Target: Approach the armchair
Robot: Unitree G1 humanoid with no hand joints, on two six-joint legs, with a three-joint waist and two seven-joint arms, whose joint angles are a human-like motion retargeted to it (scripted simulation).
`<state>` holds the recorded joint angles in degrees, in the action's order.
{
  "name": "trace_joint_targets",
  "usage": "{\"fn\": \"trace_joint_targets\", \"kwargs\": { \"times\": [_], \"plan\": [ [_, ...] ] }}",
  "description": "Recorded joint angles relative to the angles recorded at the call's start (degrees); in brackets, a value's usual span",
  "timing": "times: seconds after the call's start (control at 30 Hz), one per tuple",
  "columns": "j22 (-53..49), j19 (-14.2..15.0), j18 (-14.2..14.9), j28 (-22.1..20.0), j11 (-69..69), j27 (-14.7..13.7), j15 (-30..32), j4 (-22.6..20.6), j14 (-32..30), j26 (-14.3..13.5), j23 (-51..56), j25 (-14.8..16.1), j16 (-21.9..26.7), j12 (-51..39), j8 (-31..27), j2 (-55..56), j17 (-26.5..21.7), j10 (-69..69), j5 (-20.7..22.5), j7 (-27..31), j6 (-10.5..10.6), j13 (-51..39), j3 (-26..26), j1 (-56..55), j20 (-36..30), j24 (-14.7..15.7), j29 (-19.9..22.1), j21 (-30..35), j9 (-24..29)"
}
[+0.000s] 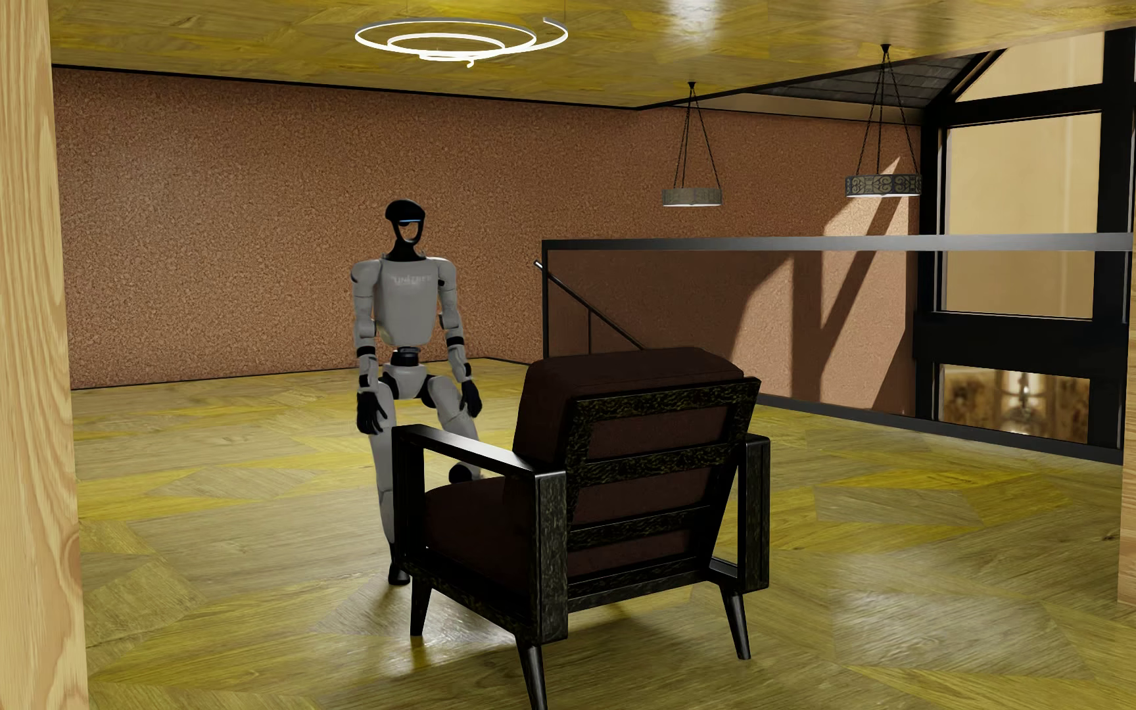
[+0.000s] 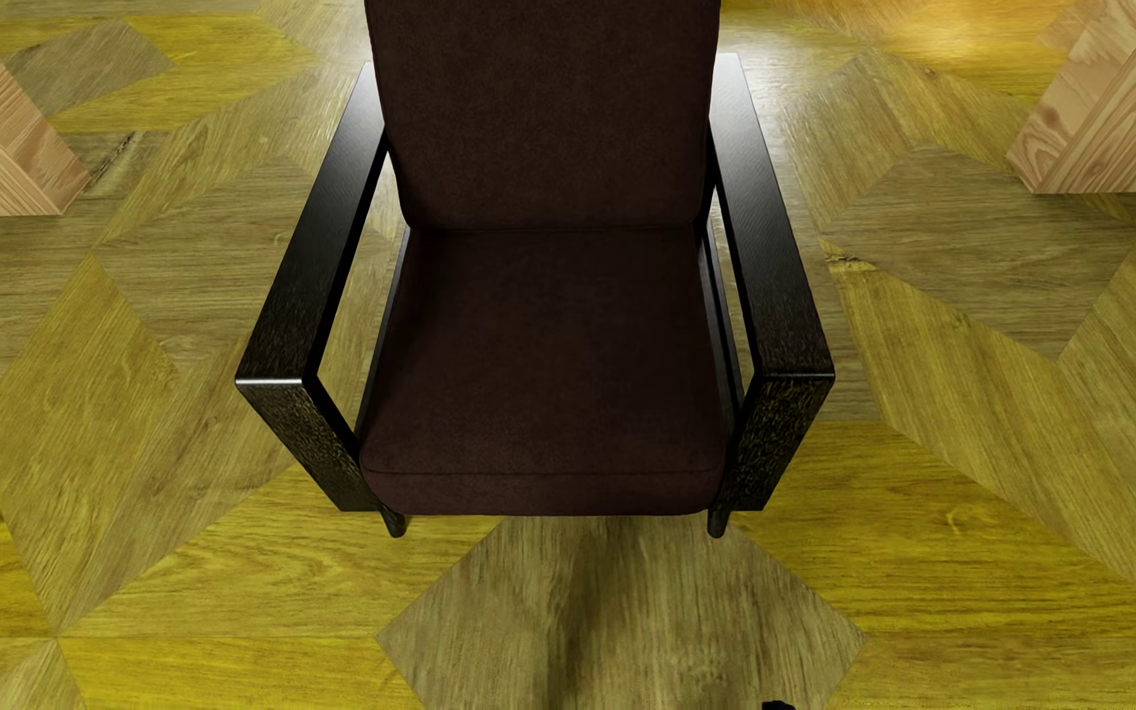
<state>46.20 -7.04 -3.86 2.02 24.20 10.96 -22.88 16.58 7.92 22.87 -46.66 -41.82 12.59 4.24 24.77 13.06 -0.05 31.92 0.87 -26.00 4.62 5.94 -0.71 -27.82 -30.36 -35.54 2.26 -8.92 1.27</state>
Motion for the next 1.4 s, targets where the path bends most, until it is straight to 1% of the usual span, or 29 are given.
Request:
{"fn": "trace_joint_targets", "kwargs": {
  "times": [0.03,0.07,0.1,0.13,0.17,0.23,0.27,0.37,0.5,0.6,0.67,0.8,1.03,1.27,1.4],
  "plan": [
    [0.1,0.0,0.0,1.0,-0.2,-0.4,0.3,-0.2,-0.3,-0.3,0.5,0.0,0.4,-1.1,0.2,0.3,-0.2,-0.4,-0.1,0.1,0.0,-0.4,0.0,-0.3,-1.8,-2.4,0.0,0.7,0.2],
    [0.3,-0.1,-0.1,2.1,-0.4,-0.6,0.6,-0.4,-0.6,-0.4,0.9,0.1,0.6,-2.1,0.3,0.7,-0.3,-0.8,-0.1,0.1,0.0,-0.9,0.0,-0.6,-2.7,-3.8,0.1,1.3,0.4],
    [0.4,-0.1,-0.1,2.6,-0.7,-0.6,0.9,-0.6,-0.9,-0.1,1.2,0.2,0.5,-2.7,0.4,1.0,-0.4,-1.3,-0.1,0.1,0.0,-1.4,0.0,-0.9,-2.3,-4.0,0.2,1.7,0.6],
    [0.1,-0.1,-0.2,2.2,-1.0,-0.5,1.2,-0.7,-1.2,0.3,1.6,0.5,0.1,-3.0,0.4,1.5,-0.5,-1.8,-0.1,0.1,0.1,-1.9,0.0,-1.2,-0.7,-2.7,0.2,2.1,0.8],
    [-0.6,-0.1,-0.3,1.1,-1.3,-0.4,1.6,-0.8,-1.6,0.4,1.9,0.6,-0.4,-3.0,0.5,1.9,-0.6,-2.4,0.0,0.0,0.2,-2.3,0.0,-1.5,1.4,-0.7,0.4,2.5,1.0],
    [-2.1,-0.1,-0.5,-1.4,-2.1,0.0,2.4,-1.0,-2.2,-0.3,2.0,1.0,-0.8,-2.8,0.4,2.6,-0.8,-3.6,0.1,-0.3,0.3,-2.8,0.0,-1.9,4.4,2.8,0.8,3.2,1.2],
    [-2.7,0.0,-0.6,-2.1,-2.7,0.1,2.8,-1.1,-2.5,-0.6,1.7,1.2,-0.5,-2.9,0.3,2.8,-0.9,-4.2,0.2,-0.5,0.4,-2.9,0.0,-2.1,4.1,3.0,0.8,3.4,1.3],
    [-2.8,0.2,-0.8,-2.2,-4.4,2.4,4.0,-1.2,-3.5,-1.2,1.1,1.6,0.5,-4.5,0.0,3.3,-1.1,-5.7,0.7,-1.1,0.6,-3.3,0.0,-2.4,1.7,2.1,0.1,4.9,1.3],
    [-1.9,0.8,-1.2,-1.6,-6.7,3.0,5.3,-0.9,-4.3,-0.8,0.4,2.2,0.7,-6.8,-0.7,3.7,-1.3,-7.3,1.4,-2.1,0.7,-2.7,0.0,-2.8,0.2,2.4,-0.1,5.3,0.9],
    [-1.7,0.8,-1.4,-1.9,-6.7,2.6,5.5,-0.4,-4.4,-1.0,0.7,2.3,0.8,-8.0,-1.3,4.4,-1.5,-7.3,1.7,-2.8,0.7,-1.8,-0.1,-3.1,-0.3,2.8,0.0,5.6,0.9],
    [-1.5,0.7,-1.5,-2.0,-6.0,1.4,5.2,0.1,-4.2,-1.4,0.8,2.3,1.0,-8.7,-1.8,5.1,-1.9,-6.7,1.8,-3.1,0.6,-0.6,-0.1,-3.6,-0.9,3.4,0.7,5.9,1.1],
    [-1.6,0.8,-1.7,-2.9,-5.3,0.3,5.0,1.0,-3.9,-1.9,2.6,2.4,1.8,-9.0,-2.5,6.6,-2.5,-5.5,2.0,-3.6,0.4,1.5,-0.2,-4.6,-2.2,3.7,1.2,6.4,1.7],
    [-0.3,1.7,-2.1,-3.5,-6.1,0.1,6.1,2.3,-4.5,-1.9,3.1,1.9,2.3,-9.0,-4.0,9.4,-4.0,-6.1,3.1,-5.1,0.0,3.6,0.1,-6.7,-2.6,4.3,0.8,9.2,3.1],
    [0.2,2.8,-2.5,-3.6,-9.5,-1.0,7.8,2.9,-6.2,-2.3,5.0,2.6,2.7,-11.3,-4.3,12.2,-5.0,-8.8,4.7,-5.6,-0.6,4.1,0.6,-9.8,-3.1,4.0,0.8,13.0,4.2],
    [-0.8,2.8,-2.4,-4.4,-10.0,-1.1,7.3,2.8,-6.7,-2.5,6.1,3.2,3.0,-12.6,-4.2,13.1,-5.3,-9.7,5.0,-5.5,-1.0,3.3,0.6,-10.7,-2.2,4.3,0.9,14.6,4.5]
  ]
}}
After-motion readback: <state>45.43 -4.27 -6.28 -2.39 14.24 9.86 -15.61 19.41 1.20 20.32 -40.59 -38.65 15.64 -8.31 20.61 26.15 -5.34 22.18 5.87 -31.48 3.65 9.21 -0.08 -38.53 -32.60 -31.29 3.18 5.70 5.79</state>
